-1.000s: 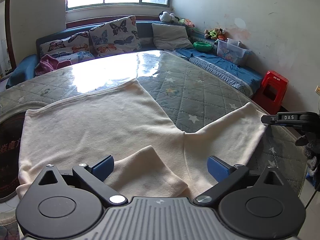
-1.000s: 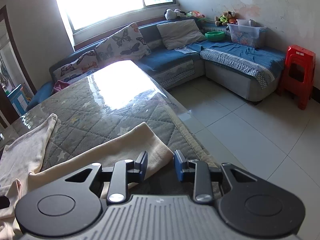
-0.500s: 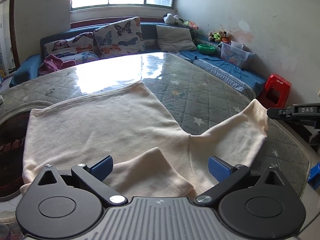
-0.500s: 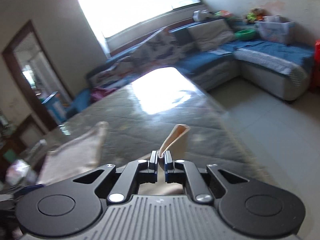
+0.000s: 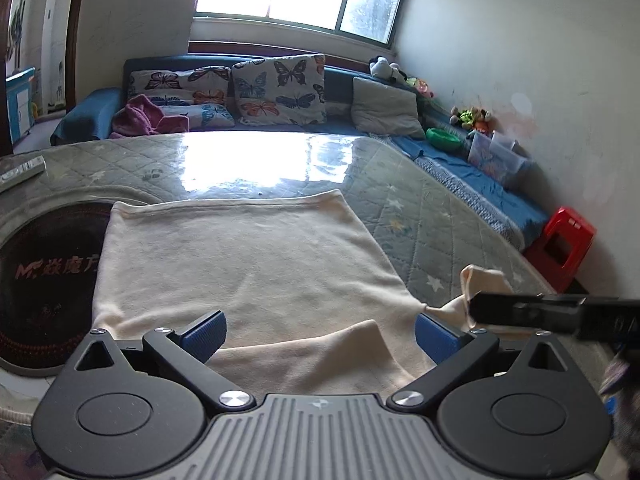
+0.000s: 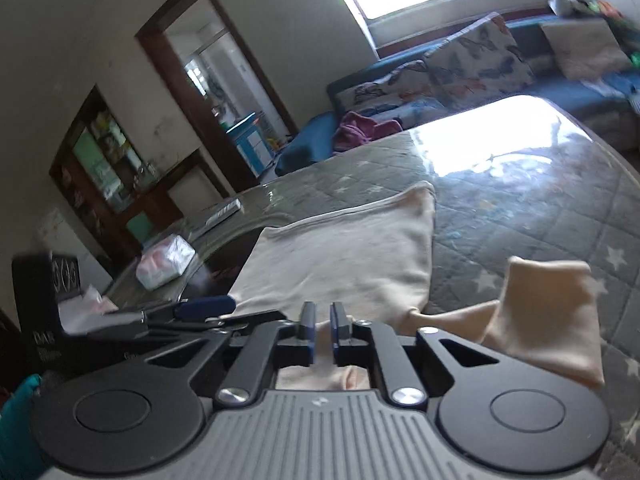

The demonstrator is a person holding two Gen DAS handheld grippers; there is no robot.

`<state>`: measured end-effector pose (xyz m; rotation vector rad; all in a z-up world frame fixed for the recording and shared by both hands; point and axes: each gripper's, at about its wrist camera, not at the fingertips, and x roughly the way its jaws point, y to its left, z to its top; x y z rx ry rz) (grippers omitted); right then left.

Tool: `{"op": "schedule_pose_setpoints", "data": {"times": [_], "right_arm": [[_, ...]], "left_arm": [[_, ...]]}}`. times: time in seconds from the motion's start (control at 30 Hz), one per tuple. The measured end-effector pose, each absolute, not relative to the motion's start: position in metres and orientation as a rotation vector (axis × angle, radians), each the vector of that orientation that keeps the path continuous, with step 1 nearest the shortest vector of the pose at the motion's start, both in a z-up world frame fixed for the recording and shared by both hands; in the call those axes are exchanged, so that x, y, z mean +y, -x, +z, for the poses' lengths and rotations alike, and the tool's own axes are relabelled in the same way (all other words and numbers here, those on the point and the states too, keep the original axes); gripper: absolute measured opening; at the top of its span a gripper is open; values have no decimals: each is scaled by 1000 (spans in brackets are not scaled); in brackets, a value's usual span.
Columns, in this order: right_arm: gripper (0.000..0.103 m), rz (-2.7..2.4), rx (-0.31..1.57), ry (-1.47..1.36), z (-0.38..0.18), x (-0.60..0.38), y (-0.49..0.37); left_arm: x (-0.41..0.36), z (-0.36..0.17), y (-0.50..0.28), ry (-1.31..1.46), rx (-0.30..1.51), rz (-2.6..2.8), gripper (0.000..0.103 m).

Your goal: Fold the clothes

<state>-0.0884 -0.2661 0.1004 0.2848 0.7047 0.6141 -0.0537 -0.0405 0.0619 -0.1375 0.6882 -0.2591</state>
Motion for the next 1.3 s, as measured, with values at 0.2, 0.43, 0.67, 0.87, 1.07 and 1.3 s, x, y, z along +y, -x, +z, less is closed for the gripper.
{"op": "schedule_pose_setpoints", "data": {"times": [0.2,0.43,0.67,0.87,1.07,1.3], "right_arm": [[35,451,696,-46,94,-274,101],[35,333,741,68,68,-289,96],[35,324,722,56,64,-294,98],[35,264,702,5,72,-324,109],[37,214,725,-39,66,-353,115],[54,188,742,-78,54,-371,119]], "left_arm": [[-48,63,52,144,679,-280,102],[-66,64,45,128,684,-325,102],[-97,68,28,129,710,-417,88],[-143,60,6,126,760,-530,70],[-181,44,-2,115,818,-596,53],[-196,29,-6,86,871,-566,45]]}}
